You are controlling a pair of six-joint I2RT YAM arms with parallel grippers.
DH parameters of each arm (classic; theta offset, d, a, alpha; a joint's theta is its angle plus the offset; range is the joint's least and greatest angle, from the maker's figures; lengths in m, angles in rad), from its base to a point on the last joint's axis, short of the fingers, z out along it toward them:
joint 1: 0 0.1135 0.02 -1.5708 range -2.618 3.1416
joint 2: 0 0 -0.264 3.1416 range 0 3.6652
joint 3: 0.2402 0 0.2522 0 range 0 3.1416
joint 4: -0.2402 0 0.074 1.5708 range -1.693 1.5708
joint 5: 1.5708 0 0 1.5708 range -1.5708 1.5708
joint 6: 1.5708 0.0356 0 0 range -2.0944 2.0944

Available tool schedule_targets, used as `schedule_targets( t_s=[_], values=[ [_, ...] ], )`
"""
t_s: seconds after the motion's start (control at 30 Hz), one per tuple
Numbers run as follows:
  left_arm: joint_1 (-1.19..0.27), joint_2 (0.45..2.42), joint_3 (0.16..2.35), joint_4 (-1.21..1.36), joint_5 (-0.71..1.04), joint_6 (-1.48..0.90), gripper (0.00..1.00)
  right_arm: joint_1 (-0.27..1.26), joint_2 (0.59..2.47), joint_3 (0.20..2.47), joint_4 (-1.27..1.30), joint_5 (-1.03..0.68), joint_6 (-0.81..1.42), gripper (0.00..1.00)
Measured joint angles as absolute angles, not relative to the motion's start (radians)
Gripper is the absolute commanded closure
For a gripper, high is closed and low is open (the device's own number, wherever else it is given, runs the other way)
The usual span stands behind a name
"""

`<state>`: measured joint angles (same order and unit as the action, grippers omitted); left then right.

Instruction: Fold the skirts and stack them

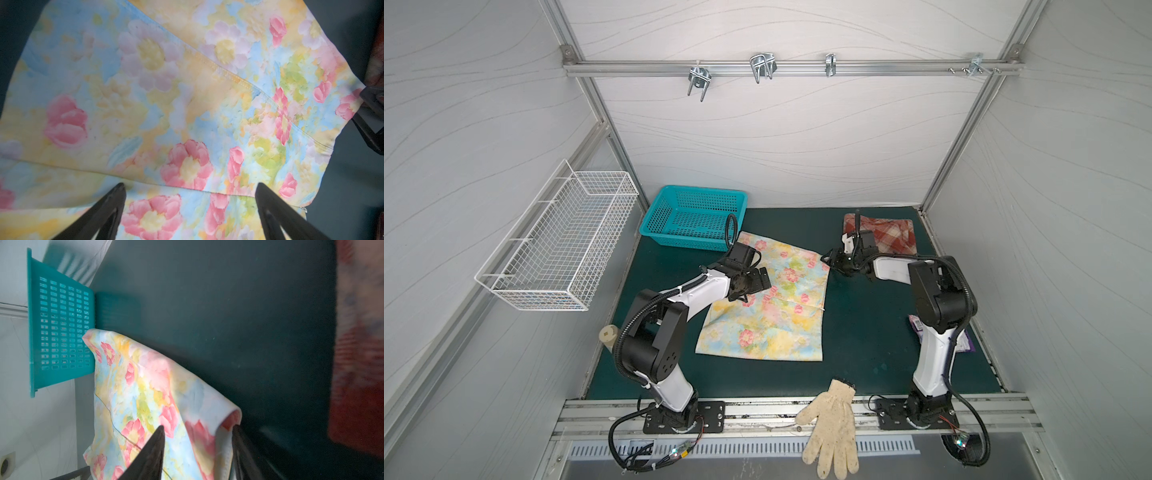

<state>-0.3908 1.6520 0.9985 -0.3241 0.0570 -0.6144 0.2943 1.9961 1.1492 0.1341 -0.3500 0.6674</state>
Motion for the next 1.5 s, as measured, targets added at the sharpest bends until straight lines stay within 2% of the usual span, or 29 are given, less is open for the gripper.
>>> schedule_targets(
  t_s=[0.17,0.3,0.47,0.53,0.67,0.97,1.2,1.43,1.47,1.5],
  values=[
    [-0.391,1.652,0.999,-0.324,0.06,-0.614,0.03,0.3,1.998,1.161,0.141,-0.359,0.685,0.51],
    [-0.39,1.652,0.999,-0.324,0.06,-0.613,0.03,0.304,2.006,1.188,0.143,-0.366,0.692,0.56],
    [-0.389,1.652,0.999,-0.324,0.061,-0.613,0.03,0.304,2.035,1.196,0.16,-0.382,0.714,0.69],
    [-0.387,1.652,0.999,-0.324,0.061,-0.613,0.03,0.305,2.051,1.196,0.163,-0.387,0.723,0.78],
    [-0.385,1.652,0.999,-0.324,0.061,-0.613,0.03,0.305,2.061,1.196,0.169,-0.399,0.742,0.87],
    [-0.378,1.652,0.999,-0.324,0.06,-0.611,0.03,0.304,2.009,1.09,0.279,-0.429,0.852,0.9],
    [-0.364,1.629,0.999,-0.323,0.065,-0.609,0.03,0.304,1.835,0.964,0.351,-0.458,0.96,0.9],
    [-0.34,1.617,0.998,-0.322,0.089,-0.606,0.03,0.304,1.641,0.912,0.356,-0.448,0.978,0.92],
    [-0.338,1.617,0.998,-0.321,0.092,-0.606,0.03,0.304,1.62,0.912,0.352,-0.445,0.975,0.87],
    [-0.334,1.617,0.998,-0.321,0.094,-0.606,0.03,0.304,1.603,0.914,0.346,-0.442,0.973,0.71]
  ],
)
